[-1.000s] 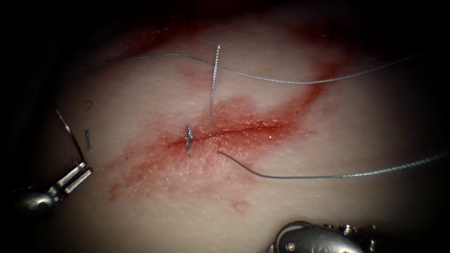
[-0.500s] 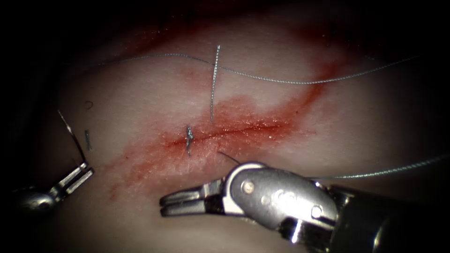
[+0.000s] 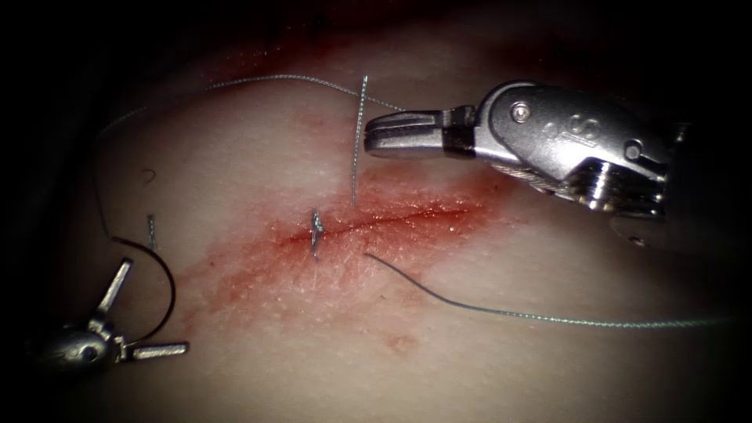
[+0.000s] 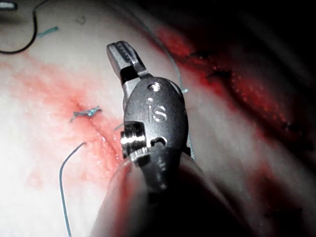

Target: Wound Closure

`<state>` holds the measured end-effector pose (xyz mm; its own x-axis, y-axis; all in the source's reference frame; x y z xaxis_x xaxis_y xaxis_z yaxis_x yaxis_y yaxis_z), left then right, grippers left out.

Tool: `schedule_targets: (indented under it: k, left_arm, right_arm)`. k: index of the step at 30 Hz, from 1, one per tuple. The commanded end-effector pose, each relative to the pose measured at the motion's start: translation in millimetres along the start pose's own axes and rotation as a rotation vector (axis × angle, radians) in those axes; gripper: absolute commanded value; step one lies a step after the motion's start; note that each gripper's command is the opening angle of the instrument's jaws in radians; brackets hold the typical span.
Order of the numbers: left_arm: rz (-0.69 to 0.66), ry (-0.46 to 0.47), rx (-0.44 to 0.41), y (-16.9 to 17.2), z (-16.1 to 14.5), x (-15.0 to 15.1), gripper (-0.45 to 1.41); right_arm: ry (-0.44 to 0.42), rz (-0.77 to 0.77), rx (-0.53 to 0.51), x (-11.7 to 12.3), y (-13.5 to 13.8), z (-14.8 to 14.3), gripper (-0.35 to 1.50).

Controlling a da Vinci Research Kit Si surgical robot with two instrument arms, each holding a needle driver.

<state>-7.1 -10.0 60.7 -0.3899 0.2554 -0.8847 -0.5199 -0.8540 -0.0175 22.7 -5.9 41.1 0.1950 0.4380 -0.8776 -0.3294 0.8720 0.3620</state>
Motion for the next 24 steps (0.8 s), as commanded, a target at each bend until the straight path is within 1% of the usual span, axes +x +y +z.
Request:
schedule_targets:
  k: [1, 2, 6, 8, 9, 11, 14, 17, 18, 19, 21, 22, 23, 24]
  left_arm:
    - [-0.034, -0.022, -0.017, 0.5, 0.0, 0.3, 1.36]
    - [-0.034, -0.022, -0.017, 0.5, 0.0, 0.3, 1.36]
    - [-0.058, -0.059, 0.003, -0.2, -1.1, 1.7, 1.36]
    - [-0.063, -0.072, 0.016, -0.4, -1.4, 2.3, 1.31]
    - [-0.066, -0.082, 0.026, -0.4, -1.5, 2.7, 1.25]
    - [-0.071, -0.089, 0.033, -0.2, -1.5, 3.4, 1.18]
    - [-0.055, -0.088, 0.015, 0.6, -0.7, 4.7, 1.15]
    - [-0.024, -0.104, -0.025, 1.8, 1.3, 6.3, 1.15]
    - [0.013, -0.122, -0.055, 2.8, 3.1, 7.8, 1.15]
    - [0.013, -0.122, -0.055, 2.8, 3.1, 7.8, 1.15]
    - [0.032, -0.132, -0.080, 3.7, 5.0, 9.1, 1.13]
    - [0.048, -0.139, -0.099, 4.3, 6.2, 10.1, 1.13]
    - [0.063, -0.145, -0.116, 5.2, 8.2, 11.6, 1.11]
    - [0.076, -0.149, -0.127, 5.9, 9.5, 12.5, 1.11]
  right_arm:
    - [-0.007, -0.006, -0.027, -1.5, 2.3, -1.8, -0.10]
    - [-0.007, -0.006, -0.027, -1.5, 2.3, -1.8, -0.10]
    - [-0.013, -0.003, -0.061, -2.4, 4.5, -4.8, -0.10]
    - [-0.016, -0.002, -0.081, -2.8, 5.3, -6.1, -0.08]
    - [-0.018, -0.002, -0.087, -2.9, 5.6, -6.6, -0.06]
    - [-0.022, -0.003, -0.099, -3.2, 6.0, -7.7, -0.06]
    - [-0.032, -0.005, -0.109, -3.5, 6.3, -9.0, -0.05]
    - [-0.044, -0.017, -0.122, -3.7, 6.6, -9.9, -0.03]
    - [-0.053, -0.017, -0.135, -3.8, 7.0, -10.5, 0.00]
    - [-0.053, -0.017, -0.135, -3.8, 7.0, -10.5, 0.00]
    - [-0.060, -0.017, -0.151, -4.0, 7.3, -10.8, 0.12]
    - [-0.061, -0.018, -0.155, -4.1, 7.5, -10.9, 0.17]
    - [-0.063, -0.019, -0.159, -4.3, 7.6, -10.8, 0.22]
    - [-0.065, -0.020, -0.159, -4.4, 7.6, -10.7, 0.22]
